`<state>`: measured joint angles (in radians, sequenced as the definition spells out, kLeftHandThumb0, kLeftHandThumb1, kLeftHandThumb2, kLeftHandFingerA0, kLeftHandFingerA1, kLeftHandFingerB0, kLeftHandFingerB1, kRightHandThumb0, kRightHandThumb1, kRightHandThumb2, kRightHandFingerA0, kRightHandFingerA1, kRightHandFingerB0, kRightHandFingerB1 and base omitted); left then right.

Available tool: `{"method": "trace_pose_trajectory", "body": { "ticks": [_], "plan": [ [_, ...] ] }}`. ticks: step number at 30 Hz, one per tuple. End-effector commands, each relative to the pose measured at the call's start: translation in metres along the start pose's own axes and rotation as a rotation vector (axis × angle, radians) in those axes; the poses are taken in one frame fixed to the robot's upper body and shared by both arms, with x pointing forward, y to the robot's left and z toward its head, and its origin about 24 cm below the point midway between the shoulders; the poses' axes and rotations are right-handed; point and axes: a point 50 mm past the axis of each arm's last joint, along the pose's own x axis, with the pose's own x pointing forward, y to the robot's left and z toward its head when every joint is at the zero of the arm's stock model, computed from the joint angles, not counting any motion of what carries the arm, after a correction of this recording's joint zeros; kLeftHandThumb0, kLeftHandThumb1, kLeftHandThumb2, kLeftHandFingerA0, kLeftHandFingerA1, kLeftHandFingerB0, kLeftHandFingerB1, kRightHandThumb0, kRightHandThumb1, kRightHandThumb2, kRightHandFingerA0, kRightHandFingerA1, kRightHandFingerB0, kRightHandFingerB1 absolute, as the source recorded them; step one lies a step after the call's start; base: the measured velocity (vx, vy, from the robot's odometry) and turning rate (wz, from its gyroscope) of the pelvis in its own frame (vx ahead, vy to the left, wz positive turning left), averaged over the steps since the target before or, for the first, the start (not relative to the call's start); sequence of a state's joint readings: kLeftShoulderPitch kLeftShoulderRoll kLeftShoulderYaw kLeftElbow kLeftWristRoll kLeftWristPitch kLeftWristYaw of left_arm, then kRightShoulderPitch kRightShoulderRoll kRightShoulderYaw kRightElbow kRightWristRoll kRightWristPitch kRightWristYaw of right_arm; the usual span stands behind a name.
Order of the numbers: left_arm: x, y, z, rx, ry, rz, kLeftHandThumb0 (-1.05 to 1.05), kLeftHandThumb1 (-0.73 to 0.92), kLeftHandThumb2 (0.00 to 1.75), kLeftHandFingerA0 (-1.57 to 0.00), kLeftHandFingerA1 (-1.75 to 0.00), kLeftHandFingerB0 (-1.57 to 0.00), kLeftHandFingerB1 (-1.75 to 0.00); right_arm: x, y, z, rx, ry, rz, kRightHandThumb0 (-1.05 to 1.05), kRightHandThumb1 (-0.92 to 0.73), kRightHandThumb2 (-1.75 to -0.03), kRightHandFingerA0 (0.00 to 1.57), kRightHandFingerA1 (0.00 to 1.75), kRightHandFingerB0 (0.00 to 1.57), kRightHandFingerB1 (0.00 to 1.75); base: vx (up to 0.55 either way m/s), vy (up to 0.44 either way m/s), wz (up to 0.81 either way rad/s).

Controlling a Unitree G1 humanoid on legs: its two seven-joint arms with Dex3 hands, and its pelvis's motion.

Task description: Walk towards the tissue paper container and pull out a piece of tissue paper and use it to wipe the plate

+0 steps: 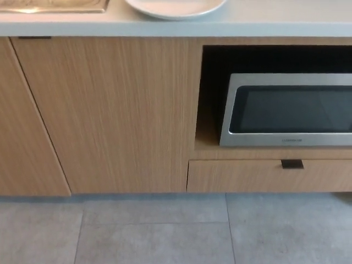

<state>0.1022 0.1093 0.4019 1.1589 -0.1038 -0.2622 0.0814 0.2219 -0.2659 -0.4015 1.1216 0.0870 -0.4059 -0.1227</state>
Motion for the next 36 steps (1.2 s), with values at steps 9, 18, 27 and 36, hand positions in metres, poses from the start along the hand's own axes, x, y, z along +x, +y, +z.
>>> {"method": "trace_pose_trajectory", "body": {
  "ticks": [9,18,27,36],
  "plan": [
    [-0.0008,0.0098,0.0122,-0.03,-0.12,0.032,0.14,0.68,1.22,-0.82,-0.96,-0.6,-0.76,0.0004,0.007,0.002,0.058,-0.019,0.009,-0.07,-0.71,-0.64,0.86,0.5,0.51,0.4,0.17,0.132,0.05],
    [0.001,0.0073,0.0146,-0.087,-0.113,0.03,0.18,0.68,1.19,-0.79,-1.0,-0.63,-0.76,0.0019,0.0083,0.004,0.036,-0.015,0.021,-0.03,-0.7,-0.63,0.86,0.51,0.59,0.44,0.26,-0.254,0.11],
    [0.0003,0.0056,0.0123,-0.096,-0.102,0.025,0.11,0.67,1.21,-0.8,-0.97,-0.62,-0.77,0.0028,0.0083,0.0063,0.011,-0.024,0.03,-0.04,-0.71,-0.65,0.88,0.52,0.59,0.45,0.19,-0.005,-0.11],
    [0.0014,0.0068,0.0138,-0.09,-0.103,0.029,0.12,0.67,1.21,-0.86,-0.99,-0.62,-0.77,0.0028,0.0103,0.0077,0.002,-0.034,0.035,-0.04,-0.69,-0.65,0.89,0.52,0.6,0.45,0.17,0.272,-0.06]
  ]
}}
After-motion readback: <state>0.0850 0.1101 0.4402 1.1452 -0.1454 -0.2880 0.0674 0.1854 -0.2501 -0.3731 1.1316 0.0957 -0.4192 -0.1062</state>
